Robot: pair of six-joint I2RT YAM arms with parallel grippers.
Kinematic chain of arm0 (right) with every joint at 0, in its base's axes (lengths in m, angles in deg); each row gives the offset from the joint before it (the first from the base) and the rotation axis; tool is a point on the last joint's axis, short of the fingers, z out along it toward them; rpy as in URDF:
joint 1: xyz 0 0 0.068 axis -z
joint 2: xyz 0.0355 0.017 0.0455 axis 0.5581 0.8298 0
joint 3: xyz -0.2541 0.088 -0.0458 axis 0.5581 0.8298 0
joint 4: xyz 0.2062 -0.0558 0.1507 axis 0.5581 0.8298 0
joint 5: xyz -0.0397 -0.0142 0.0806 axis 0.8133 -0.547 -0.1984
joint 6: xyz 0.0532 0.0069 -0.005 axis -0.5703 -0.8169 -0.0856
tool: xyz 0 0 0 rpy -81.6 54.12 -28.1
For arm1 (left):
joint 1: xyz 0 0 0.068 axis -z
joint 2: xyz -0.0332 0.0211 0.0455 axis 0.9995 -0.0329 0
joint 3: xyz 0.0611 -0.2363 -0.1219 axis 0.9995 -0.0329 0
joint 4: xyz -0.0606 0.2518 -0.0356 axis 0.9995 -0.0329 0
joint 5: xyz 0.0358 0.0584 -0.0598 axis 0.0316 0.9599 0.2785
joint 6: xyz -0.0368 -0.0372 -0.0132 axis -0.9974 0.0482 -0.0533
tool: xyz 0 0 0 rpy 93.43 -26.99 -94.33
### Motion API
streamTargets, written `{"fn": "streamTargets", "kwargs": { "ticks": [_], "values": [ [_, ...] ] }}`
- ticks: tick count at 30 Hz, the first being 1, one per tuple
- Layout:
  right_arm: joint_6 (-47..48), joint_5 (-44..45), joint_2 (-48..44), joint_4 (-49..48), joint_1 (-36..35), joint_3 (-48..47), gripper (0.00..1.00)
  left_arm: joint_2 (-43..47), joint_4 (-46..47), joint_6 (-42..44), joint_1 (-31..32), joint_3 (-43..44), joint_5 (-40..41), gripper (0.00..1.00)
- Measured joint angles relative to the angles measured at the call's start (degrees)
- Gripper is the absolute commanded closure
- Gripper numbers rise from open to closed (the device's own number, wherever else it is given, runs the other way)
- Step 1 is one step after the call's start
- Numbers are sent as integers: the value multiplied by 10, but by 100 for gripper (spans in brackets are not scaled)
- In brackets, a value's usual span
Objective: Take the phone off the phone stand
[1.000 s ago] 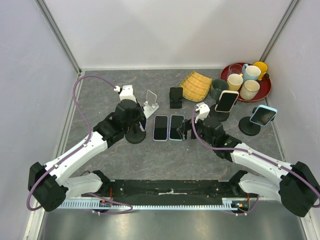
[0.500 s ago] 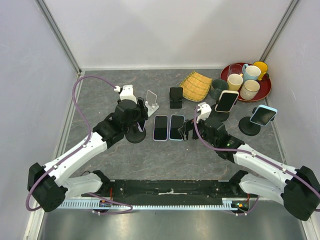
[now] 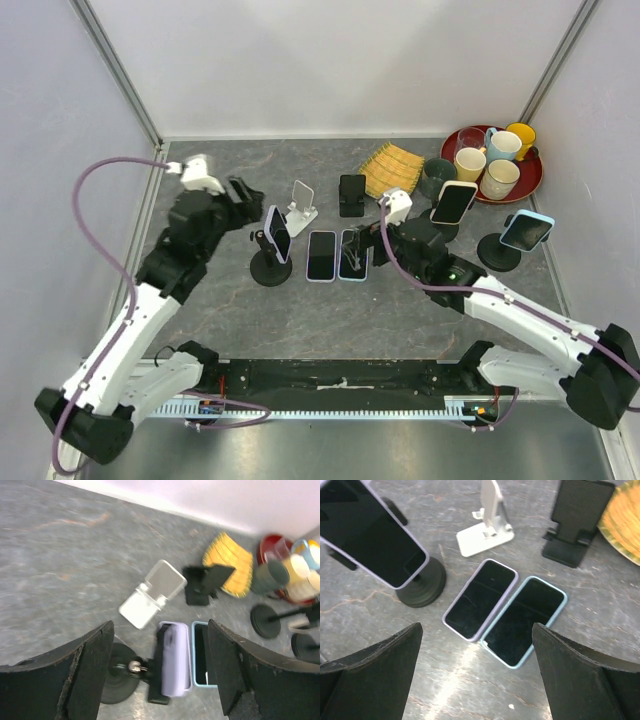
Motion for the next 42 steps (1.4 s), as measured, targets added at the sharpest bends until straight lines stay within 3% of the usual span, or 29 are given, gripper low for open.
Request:
{"fn": "streamTargets", "kwargs": {
  "ticks": [6,10,16,26,36,42],
  "values": [
    [0,37,78,12,-81,-93,2,64,-19,9,-212,-14,-117,18],
    [0,95,143,21,-145,-170,2,113,-21,21,-268,-73,-164,18],
    [0,173,246,31,-215,-273,2,166,-52,54,-272,-167,-145,17],
    [-2,312,387,51,-259,-426,5,205,-62,76,-253,-172,-105,16],
    [-12,386,459,62,-257,-475,28,208,-60,78,-231,-172,-104,17],
    [-14,398,464,71,-257,-477,49,208,-59,78,-229,-172,-120,17]
  ]
}}
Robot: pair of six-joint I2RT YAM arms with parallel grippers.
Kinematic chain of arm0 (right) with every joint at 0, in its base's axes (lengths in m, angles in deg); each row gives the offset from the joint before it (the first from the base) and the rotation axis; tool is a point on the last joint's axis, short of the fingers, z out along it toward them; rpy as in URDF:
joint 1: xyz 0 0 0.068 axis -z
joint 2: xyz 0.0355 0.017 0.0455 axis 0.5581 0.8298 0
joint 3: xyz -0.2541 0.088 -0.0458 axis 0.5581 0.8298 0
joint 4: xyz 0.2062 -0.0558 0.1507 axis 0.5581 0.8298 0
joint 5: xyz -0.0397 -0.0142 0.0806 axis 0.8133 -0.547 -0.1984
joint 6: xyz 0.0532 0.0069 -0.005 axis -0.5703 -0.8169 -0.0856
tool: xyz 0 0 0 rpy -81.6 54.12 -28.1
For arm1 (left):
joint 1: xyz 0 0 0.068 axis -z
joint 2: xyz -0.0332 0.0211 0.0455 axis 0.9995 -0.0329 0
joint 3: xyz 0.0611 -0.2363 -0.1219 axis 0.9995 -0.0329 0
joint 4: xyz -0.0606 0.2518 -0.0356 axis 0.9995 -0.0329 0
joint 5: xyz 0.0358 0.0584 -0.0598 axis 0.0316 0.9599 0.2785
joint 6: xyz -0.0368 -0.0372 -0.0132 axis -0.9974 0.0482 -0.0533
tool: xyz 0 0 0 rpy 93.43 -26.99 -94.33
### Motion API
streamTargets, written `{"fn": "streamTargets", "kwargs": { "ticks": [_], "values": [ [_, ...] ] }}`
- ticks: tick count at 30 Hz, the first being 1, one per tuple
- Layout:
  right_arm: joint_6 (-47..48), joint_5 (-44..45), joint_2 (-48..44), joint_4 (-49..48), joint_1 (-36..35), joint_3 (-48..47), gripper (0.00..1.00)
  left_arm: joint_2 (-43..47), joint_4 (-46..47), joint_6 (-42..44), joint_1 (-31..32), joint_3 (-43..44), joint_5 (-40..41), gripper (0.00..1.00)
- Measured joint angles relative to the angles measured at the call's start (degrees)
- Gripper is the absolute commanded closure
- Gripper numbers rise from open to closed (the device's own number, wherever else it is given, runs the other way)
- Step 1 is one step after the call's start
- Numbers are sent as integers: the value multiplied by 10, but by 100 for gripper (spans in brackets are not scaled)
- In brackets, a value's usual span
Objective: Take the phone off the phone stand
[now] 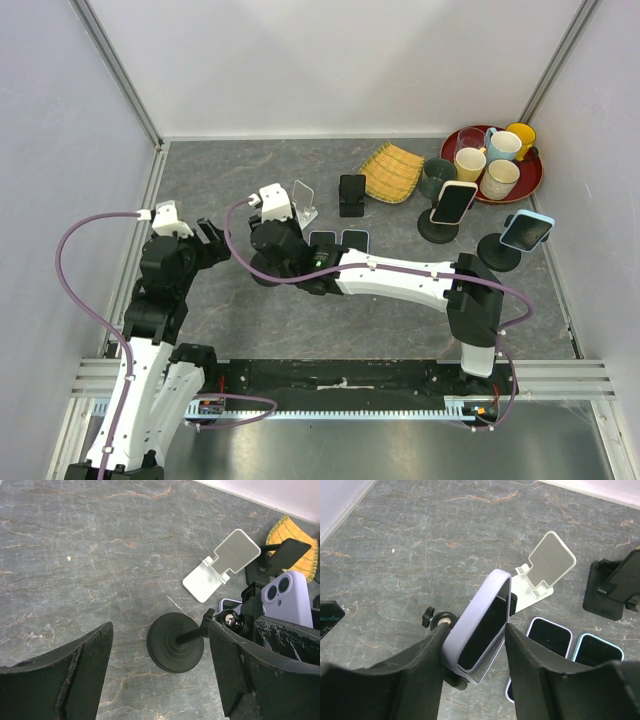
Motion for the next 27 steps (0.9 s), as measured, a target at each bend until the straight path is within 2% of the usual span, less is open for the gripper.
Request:
{"fn": "streamTargets", "kwargs": {
  "ticks": [4,6,7,12,27],
  "values": [
    [8,4,0,0,0,0,72,0,6,0,0,-2,-21,17],
    [18,7,-3,2,-2,3,78,0,10,3,0,-3,-37,17],
    [24,13,-6,3,-2,6,85,0,14,5,0,-4,-47,17],
    [61,-2,-30,4,4,31,98,-1,35,17,0,-14,-104,17],
    [145,-156,-119,-28,44,132,100,-33,110,75,0,-55,-281,17]
  ]
}}
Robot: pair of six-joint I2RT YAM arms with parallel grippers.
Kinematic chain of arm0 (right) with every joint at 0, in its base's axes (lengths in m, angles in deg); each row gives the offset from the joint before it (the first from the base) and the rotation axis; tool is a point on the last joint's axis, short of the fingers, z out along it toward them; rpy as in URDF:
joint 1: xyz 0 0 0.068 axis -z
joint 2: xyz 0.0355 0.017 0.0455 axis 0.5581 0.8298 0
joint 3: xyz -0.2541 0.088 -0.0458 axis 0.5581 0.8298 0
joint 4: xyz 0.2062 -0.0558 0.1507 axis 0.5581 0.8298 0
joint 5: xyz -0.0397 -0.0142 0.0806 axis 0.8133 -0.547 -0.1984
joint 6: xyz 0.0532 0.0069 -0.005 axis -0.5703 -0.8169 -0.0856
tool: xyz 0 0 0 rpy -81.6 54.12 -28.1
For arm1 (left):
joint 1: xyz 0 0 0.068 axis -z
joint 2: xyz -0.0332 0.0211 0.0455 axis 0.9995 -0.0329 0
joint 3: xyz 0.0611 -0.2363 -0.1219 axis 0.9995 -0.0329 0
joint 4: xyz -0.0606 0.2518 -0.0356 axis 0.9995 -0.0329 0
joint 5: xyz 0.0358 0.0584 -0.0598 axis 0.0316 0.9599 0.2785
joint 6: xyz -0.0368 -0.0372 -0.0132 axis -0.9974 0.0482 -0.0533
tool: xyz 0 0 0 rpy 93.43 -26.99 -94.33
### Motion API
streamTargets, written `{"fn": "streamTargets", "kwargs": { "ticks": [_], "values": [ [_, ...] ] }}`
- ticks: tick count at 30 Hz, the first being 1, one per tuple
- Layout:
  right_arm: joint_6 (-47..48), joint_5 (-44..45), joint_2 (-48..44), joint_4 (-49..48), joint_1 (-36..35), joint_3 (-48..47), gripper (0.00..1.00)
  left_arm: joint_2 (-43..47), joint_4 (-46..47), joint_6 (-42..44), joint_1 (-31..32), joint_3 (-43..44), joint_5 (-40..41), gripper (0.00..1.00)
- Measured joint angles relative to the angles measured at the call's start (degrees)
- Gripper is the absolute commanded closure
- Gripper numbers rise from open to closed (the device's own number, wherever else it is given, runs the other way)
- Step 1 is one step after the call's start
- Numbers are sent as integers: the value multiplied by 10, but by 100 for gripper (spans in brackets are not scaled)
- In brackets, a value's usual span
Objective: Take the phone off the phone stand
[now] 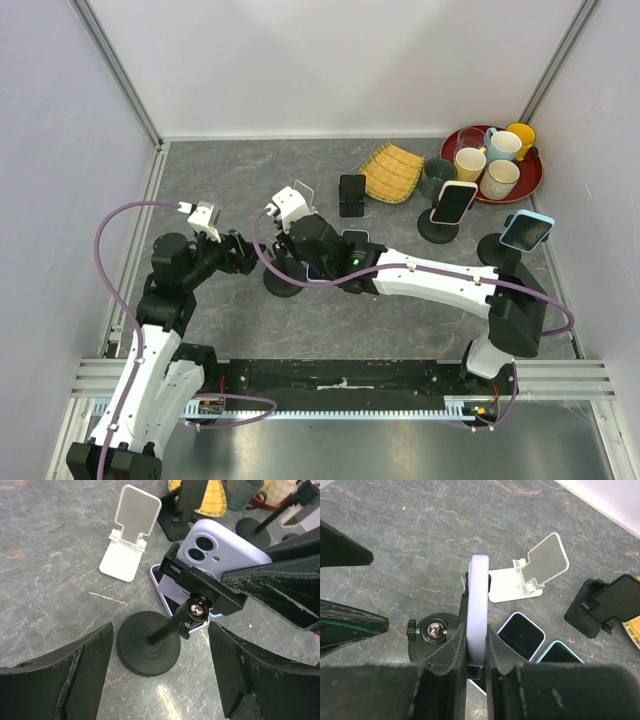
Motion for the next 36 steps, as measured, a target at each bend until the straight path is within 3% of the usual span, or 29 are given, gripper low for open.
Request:
{"fn": "streamTargets", "kwargs": {
  "ticks": [6,16,29,36],
  "values": [
    [14,-33,-21,-23,5,30,100,-19,19,38,23,-22,-38,17],
    [24,-79,-40,-63,15,66,100,-52,79,141,111,-45,-35,19],
    [17,-88,-61,-103,16,103,100,-130,203,217,113,-81,-40,18],
    [15,-94,-61,-105,17,104,100,-189,255,232,113,-81,-80,26]
  ]
}}
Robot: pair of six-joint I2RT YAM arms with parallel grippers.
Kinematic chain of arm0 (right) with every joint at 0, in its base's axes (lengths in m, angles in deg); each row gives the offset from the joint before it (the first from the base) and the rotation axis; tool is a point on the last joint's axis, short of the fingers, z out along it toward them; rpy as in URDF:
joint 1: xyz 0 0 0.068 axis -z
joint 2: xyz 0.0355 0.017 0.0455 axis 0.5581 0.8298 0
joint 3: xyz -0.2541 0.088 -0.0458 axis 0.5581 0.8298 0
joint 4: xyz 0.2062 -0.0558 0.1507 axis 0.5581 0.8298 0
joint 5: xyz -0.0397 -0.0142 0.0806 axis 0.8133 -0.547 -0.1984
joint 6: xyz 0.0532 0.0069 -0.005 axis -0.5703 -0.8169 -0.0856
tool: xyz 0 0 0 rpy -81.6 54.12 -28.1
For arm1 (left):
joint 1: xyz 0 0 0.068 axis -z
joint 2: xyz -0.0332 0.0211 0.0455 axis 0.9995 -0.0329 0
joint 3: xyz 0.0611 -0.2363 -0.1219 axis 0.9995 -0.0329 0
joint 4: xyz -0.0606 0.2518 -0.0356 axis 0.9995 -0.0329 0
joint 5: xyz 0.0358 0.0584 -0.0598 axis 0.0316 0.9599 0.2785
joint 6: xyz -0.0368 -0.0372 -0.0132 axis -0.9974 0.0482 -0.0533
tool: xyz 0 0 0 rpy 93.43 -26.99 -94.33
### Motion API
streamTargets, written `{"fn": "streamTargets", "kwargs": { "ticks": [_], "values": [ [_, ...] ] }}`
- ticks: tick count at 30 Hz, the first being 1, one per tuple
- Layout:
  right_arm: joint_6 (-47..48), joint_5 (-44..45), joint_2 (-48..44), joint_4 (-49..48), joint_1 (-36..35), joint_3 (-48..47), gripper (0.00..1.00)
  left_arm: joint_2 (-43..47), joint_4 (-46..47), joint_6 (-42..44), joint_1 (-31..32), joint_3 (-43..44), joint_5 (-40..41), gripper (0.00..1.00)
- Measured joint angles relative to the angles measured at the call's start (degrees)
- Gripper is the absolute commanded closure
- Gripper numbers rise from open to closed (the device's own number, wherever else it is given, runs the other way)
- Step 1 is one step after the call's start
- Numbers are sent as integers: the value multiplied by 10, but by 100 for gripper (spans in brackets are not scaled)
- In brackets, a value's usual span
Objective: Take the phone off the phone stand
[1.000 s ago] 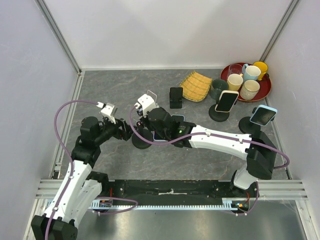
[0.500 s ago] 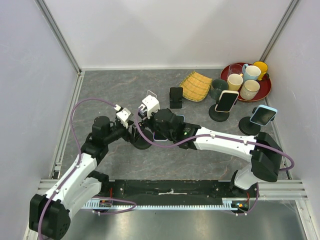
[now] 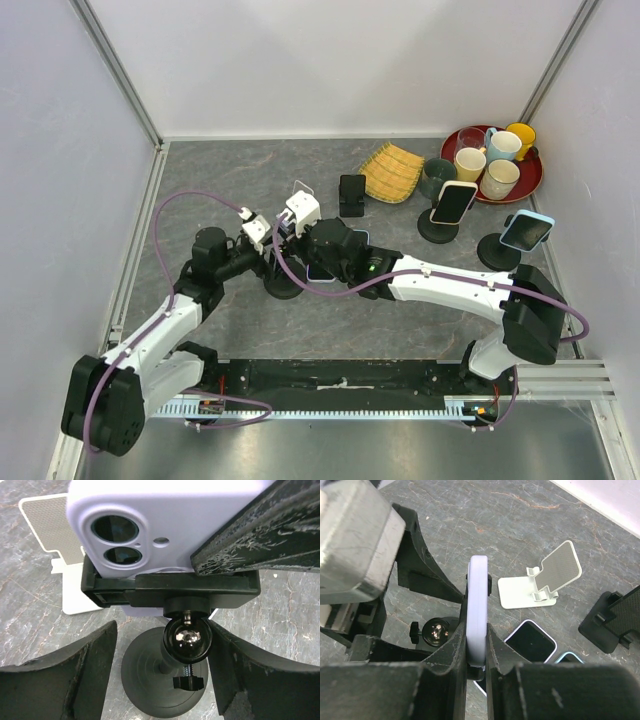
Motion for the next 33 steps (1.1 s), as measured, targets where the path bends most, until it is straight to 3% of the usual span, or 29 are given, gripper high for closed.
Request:
{"fn": "streamTargets", "kwargs": {
  "ticks": [2,3,9,18,25,29,33],
  "values": [
    [-1,-2,0,0,0,0,100,-13,5,4,0,0,-9,33],
    [-2,-2,0,-1,1,0,100,-17,7,6,0,0,-12,42],
    [-5,-2,0,-4,3,2,99,-20,11,16,8,0,-36,73],
    [-11,0,0,-4,3,2,96,-20,12,24,16,0,-32,98],
    [-19,3,0,-4,3,2,81,-19,11,24,16,0,-32,98],
    [-23,8,1,-5,3,2,77,-17,10,24,17,0,-30,98],
    [-31,14,5,-11,2,2,65,-14,5,24,19,0,-25,98]
  ]
}}
